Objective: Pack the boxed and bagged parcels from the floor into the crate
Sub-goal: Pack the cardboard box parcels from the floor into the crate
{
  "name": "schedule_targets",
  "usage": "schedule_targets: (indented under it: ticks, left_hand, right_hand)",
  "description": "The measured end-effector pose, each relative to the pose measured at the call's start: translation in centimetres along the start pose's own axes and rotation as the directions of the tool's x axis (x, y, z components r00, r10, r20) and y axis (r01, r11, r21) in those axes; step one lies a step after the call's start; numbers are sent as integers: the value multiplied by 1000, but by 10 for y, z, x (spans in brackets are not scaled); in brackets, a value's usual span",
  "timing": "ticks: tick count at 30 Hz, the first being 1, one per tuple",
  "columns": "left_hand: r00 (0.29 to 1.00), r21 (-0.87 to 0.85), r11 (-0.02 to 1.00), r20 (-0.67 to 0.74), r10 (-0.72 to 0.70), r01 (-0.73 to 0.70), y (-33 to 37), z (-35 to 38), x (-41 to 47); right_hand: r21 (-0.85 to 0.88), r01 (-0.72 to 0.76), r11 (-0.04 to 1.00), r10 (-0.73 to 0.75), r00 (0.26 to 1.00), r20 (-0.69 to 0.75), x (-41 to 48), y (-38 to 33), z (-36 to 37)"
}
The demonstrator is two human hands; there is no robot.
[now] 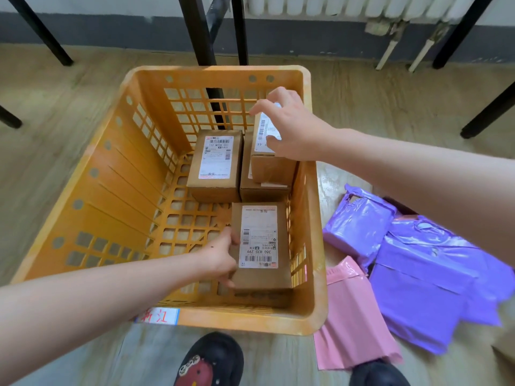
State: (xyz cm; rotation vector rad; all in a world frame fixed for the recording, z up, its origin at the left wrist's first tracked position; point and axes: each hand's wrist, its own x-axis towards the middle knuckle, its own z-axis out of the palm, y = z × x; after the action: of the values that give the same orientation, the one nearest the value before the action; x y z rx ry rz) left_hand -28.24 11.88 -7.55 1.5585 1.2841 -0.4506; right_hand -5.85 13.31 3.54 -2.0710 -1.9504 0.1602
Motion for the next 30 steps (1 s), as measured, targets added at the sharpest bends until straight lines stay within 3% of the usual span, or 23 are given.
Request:
schedule_targets:
  ticks: [3, 6, 8, 11, 18, 23, 30]
  left_hand:
    - [999, -100, 995, -41, 11, -15, -2, -4, 3]
    - [986, -233, 963, -65, -152, 133, 10, 0, 5]
    - [954, -316, 901, 64, -291, 296, 19, 2, 8]
    - [898, -320, 844, 244, -366, 431, 15, 2, 11]
    - [923, -433, 827, 294, -247, 359, -9, 8, 18]
    - [921, -385, 865, 338, -194, 323, -17, 11, 16]
    - [986, -570, 806, 141, -94, 158, -11, 7, 30]
  right_hand:
    - [-5, 1, 1000, -1, 1000, 6, -5, 4, -2]
    - [-2, -10, 1000, 10, 1000, 19, -11, 8, -2]
    - [-4, -6, 1000, 6, 999, 31, -14, 13, 0]
    - [-18, 20, 1000, -19, 1000, 16, -18, 18, 1]
    - [11, 28, 1000, -28, 1000, -13, -20, 27, 4]
    - [12, 33, 999, -33, 999, -17, -20, 28, 5]
    - [14, 45, 999, -44, 999, -24, -19, 30, 4]
